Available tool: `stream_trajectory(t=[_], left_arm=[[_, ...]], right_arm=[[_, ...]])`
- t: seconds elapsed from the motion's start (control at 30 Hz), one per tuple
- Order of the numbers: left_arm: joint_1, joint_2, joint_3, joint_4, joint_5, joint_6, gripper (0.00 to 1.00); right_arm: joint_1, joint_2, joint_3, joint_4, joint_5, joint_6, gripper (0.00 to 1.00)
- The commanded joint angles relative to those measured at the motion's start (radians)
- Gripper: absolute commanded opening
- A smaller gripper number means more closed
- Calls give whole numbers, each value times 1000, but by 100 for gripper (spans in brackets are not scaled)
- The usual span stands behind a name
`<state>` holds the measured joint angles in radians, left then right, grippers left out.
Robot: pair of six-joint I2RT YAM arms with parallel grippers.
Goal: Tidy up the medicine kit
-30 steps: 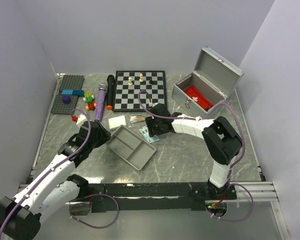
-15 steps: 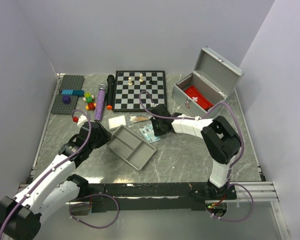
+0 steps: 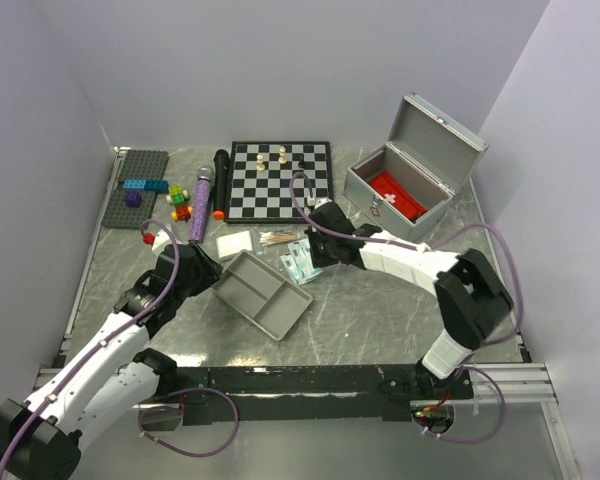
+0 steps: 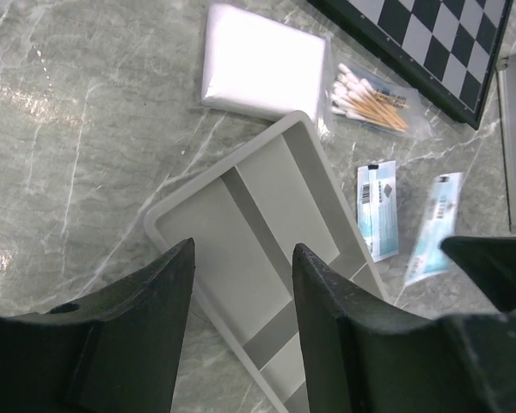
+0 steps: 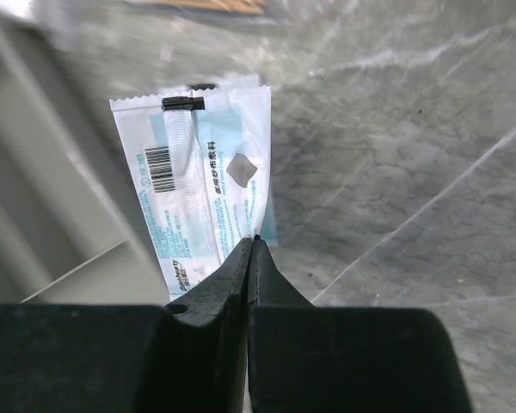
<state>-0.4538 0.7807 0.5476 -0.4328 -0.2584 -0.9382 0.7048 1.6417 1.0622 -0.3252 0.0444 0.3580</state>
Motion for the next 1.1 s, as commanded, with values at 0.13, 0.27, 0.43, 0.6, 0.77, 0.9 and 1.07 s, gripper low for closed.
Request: stream_trajectory(t=[0.13, 0.27, 0.43, 0.6, 0.77, 0.9, 1.07], left_arm=[[3, -60, 49, -29, -10, -10, 54], [4, -96, 57, -58, -33, -31, 54], [4, -196, 49, -87, -88, -63, 54], [4, -293, 49, -133, -143, -77, 54], [6, -324, 57, -175, -165, -80, 54], [4, -330, 54, -173, -156, -77, 54], [4, -322, 51, -164, -153, -73, 54]], right_arm=[[119, -134, 83, -9, -78, -175, 0], [234, -86, 152, 0, -51, -273, 0], [304, 42, 269, -9, -78, -292, 0], [341, 179, 387, -46, -98, -326, 0], [346, 262, 406, -46, -95, -330, 0], [348, 299, 406, -46, -103, -329, 0], [352, 311, 407, -51, -107, -330, 0]])
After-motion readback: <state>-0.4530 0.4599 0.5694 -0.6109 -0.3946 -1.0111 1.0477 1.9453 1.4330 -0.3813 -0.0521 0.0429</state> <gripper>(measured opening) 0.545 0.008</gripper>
